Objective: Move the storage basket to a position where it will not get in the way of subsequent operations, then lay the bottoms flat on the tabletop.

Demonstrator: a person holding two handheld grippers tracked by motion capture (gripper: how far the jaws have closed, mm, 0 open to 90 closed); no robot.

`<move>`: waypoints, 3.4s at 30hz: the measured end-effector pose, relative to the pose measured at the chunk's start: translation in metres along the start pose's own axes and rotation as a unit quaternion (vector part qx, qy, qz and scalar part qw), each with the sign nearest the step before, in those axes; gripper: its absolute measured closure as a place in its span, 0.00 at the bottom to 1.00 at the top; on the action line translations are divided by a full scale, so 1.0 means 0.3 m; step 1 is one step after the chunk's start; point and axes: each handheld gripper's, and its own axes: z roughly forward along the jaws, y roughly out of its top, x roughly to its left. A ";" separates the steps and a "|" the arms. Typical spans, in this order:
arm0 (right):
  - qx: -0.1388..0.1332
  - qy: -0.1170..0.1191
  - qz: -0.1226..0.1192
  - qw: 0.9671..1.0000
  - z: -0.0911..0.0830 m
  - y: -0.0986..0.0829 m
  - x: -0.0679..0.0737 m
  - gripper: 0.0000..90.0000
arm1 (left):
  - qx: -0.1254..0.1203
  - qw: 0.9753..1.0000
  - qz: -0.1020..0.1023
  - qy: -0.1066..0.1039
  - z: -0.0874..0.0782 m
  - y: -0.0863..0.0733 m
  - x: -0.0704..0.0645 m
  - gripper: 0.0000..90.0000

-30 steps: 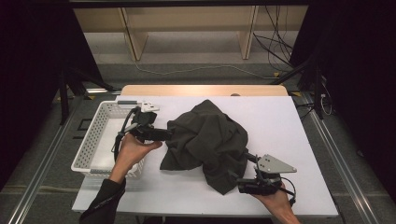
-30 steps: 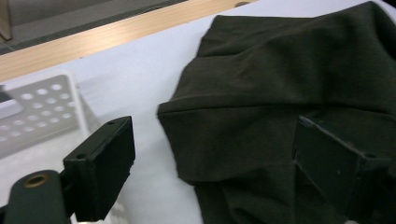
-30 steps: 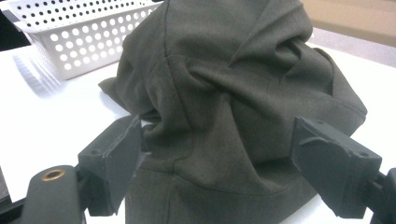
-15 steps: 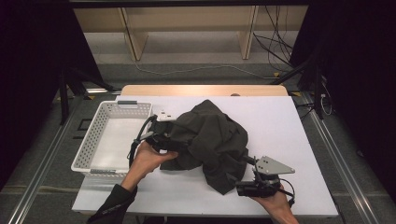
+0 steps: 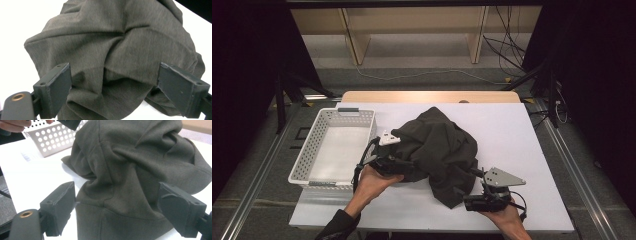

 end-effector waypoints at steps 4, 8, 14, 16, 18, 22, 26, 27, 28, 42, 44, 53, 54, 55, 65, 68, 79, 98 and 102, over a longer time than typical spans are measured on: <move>0.004 0.004 0.000 1.000 0.003 0.000 0.004 0.19 | -0.002 1.000 0.000 0.002 0.010 -0.023 -0.012 0.13; 0.010 0.005 -0.002 1.000 0.011 -0.002 0.007 0.19 | 0.004 1.000 0.001 0.002 0.015 -0.042 -0.018 0.13; 0.024 0.007 -0.005 1.000 0.025 -0.004 0.015 0.19 | -0.002 1.000 0.006 0.010 0.007 -0.069 -0.030 0.13; 0.028 0.010 -0.008 1.000 0.035 -0.005 0.016 0.19 | -0.002 1.000 0.010 0.014 0.005 -0.081 -0.033 0.13; 0.040 0.011 -0.006 0.999 0.050 -0.007 0.016 0.19 | -0.001 1.000 0.015 0.017 0.007 -0.093 -0.040 0.13; 0.062 0.017 0.011 0.998 0.082 -0.013 0.014 0.19 | 0.003 1.000 0.022 0.017 0.012 -0.107 -0.048 0.13; 0.094 0.013 -0.005 0.995 0.121 -0.018 0.023 0.19 | 0.001 1.000 0.023 0.020 0.012 -0.117 -0.052 0.13; 0.103 0.012 -0.006 0.995 0.132 -0.021 0.028 0.19 | 0.001 0.999 0.024 0.021 0.012 -0.118 -0.052 0.13; 0.115 0.011 -0.012 0.993 0.142 -0.025 0.033 0.19 | 0.001 0.999 0.025 0.022 0.012 -0.119 -0.053 0.13; 0.180 -0.043 -0.090 0.979 0.170 -0.008 0.032 0.87 | 0.002 0.999 0.030 0.024 0.024 -0.114 -0.048 0.13; 0.172 -0.076 -0.121 0.975 0.132 0.010 0.019 0.88 | 0.003 0.999 0.031 0.024 0.024 -0.115 -0.048 0.13; 0.134 -0.224 -0.068 0.963 -0.027 0.035 -0.275 0.89 | 0.007 0.999 0.033 0.025 0.029 -0.115 -0.048 0.13; 0.135 -0.232 -0.059 0.962 -0.031 0.031 -0.307 0.89 | 0.008 0.999 0.032 0.025 0.032 -0.117 -0.049 0.13; 0.134 -0.237 -0.047 0.961 -0.031 0.029 -0.334 0.89 | 0.009 0.999 0.032 0.025 0.034 -0.118 -0.050 0.13; 0.139 -0.210 0.023 0.968 -0.032 0.009 -0.410 0.59 | 0.005 0.999 0.033 0.028 0.026 -0.115 -0.046 0.13; 0.130 -0.203 0.037 0.970 -0.066 0.015 -0.385 0.45 | 0.006 0.999 0.035 0.031 0.023 -0.113 -0.041 0.13; 0.096 -0.123 0.046 0.987 -0.087 0.038 -0.299 0.31 | 0.012 0.999 0.035 0.038 0.055 -0.057 -0.030 0.12; 0.212 -0.116 0.043 0.969 0.048 -0.058 -0.318 0.31 | 0.090 0.991 0.093 0.018 0.333 -0.047 -0.007 0.71; 0.218 -0.128 0.040 0.967 0.053 -0.062 -0.321 0.41 | 0.092 0.989 0.112 0.001 0.313 -0.046 -0.024 0.88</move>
